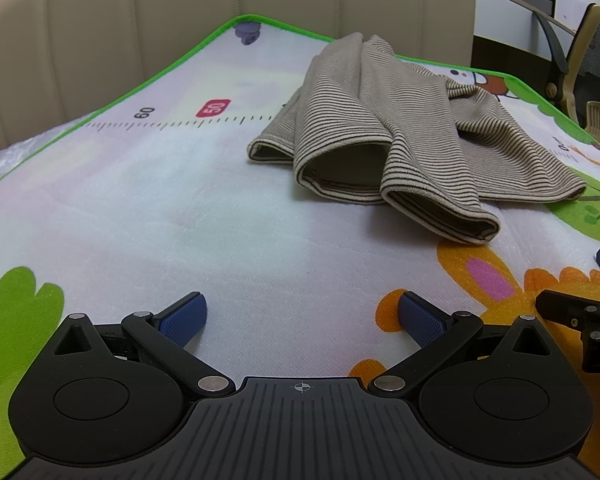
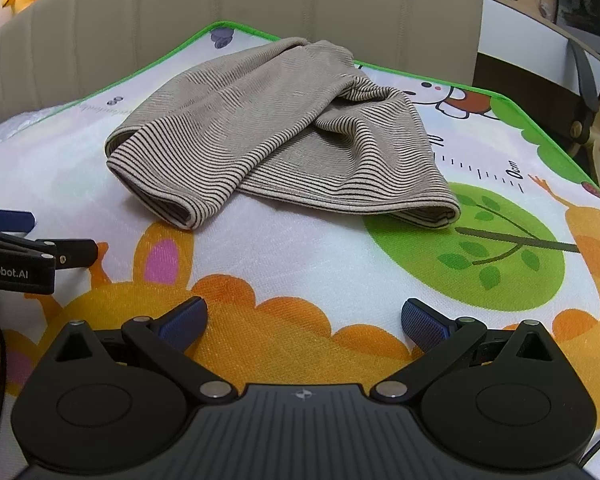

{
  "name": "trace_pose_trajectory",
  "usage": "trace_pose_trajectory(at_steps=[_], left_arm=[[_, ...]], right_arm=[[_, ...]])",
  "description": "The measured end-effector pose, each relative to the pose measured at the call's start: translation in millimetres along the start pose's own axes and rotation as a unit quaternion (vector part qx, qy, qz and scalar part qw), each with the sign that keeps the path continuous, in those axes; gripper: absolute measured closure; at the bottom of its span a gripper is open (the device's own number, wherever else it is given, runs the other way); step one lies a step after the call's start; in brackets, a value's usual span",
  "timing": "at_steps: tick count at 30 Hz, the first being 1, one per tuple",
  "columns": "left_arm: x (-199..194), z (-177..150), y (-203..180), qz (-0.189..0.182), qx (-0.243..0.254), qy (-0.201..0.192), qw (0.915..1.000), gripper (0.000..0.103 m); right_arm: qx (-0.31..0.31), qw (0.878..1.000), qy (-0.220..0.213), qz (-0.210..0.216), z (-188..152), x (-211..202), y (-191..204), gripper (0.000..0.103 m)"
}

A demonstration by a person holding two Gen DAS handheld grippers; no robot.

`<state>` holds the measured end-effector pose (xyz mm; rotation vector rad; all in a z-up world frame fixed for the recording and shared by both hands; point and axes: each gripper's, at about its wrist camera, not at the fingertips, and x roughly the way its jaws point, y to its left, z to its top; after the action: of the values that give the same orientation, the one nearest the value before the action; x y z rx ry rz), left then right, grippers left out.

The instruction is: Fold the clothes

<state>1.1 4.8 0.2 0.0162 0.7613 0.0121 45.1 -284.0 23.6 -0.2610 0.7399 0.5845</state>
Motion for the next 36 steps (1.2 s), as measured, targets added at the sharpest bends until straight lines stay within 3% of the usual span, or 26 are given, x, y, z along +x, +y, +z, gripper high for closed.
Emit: trace_pose_trajectory(at_steps=[12, 36], left_arm=[[-0.8, 0.1, 1.9, -0.004, 0.001, 0.003, 1.0, 0.0], [-1.4, -0.1, 2.4, -0.003, 0.0, 0.005, 1.0, 0.0]], right_arm=[[0.007, 1.0, 0.03, 0.005, 5.1, 2.8, -1.0, 0.0], [-0.009, 1.0, 0.019, 0.001, 2.1, 0.9, 1.6, 0.0]])
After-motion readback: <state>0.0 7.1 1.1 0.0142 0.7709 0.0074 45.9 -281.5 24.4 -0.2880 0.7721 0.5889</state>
